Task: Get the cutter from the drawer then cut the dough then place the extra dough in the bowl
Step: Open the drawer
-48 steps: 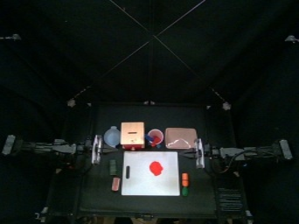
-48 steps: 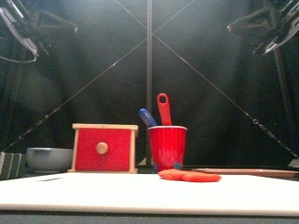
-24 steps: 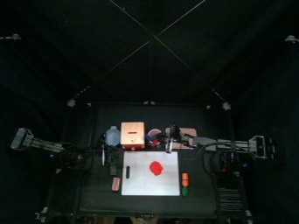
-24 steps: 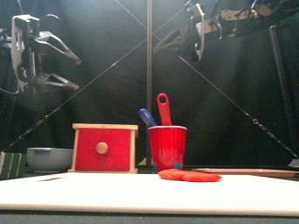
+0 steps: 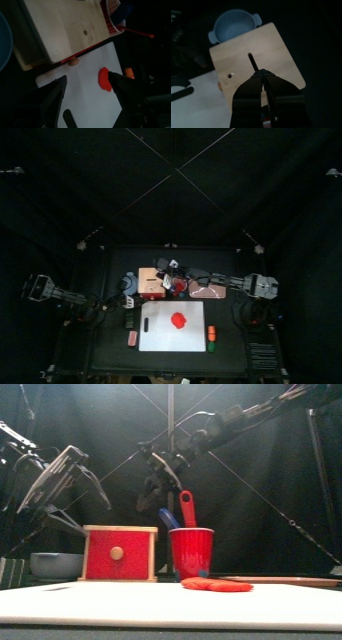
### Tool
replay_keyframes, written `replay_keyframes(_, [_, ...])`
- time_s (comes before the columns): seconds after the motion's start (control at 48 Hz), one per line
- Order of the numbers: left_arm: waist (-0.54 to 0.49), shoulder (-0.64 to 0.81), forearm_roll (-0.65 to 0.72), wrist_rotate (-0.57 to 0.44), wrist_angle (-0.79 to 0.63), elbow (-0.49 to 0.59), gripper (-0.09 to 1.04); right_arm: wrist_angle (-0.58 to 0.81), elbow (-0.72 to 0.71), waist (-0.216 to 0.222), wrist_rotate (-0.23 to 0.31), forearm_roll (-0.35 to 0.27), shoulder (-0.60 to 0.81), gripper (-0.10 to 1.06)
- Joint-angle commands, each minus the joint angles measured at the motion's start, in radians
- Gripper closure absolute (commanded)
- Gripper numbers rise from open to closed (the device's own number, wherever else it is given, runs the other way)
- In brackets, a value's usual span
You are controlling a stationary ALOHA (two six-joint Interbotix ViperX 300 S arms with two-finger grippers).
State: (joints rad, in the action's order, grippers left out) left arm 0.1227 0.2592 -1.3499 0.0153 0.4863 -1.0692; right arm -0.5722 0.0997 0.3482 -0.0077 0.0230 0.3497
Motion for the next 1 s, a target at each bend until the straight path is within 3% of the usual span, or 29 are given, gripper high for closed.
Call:
replay_keyframes(0.021, [-0.015, -0.043, -0.028, -0.003, 0.006, 0.052, -0.03, -0.051, 0.091, 0.009, 0.002, 0.017, 0.017, 0.94])
replay_keyframes(0.292, [-0.051, -0.156, -0.069, -0.003, 0.006, 0.129, -0.03, -0.109, 0.107, 0.018, 0.0, 0.023, 0.058, 0.94])
replay_keyframes(0.562, [-0.083, -0.209, -0.089, -0.003, 0.006, 0.138, 0.01, -0.107, 0.104, 0.017, -0.003, 0.023, 0.057, 0.94])
replay_keyframes(0.875, [-0.092, -0.241, -0.089, -0.003, 0.002, 0.164, 0.27, -0.107, 0.094, 0.014, -0.006, 0.023, 0.058, 0.94])
replay_keyframes(1.0, [-0.08, -0.233, -0.098, -0.003, -0.002, 0.164, 0.32, -0.107, 0.092, 0.014, -0.006, 0.023, 0.058, 0.94])
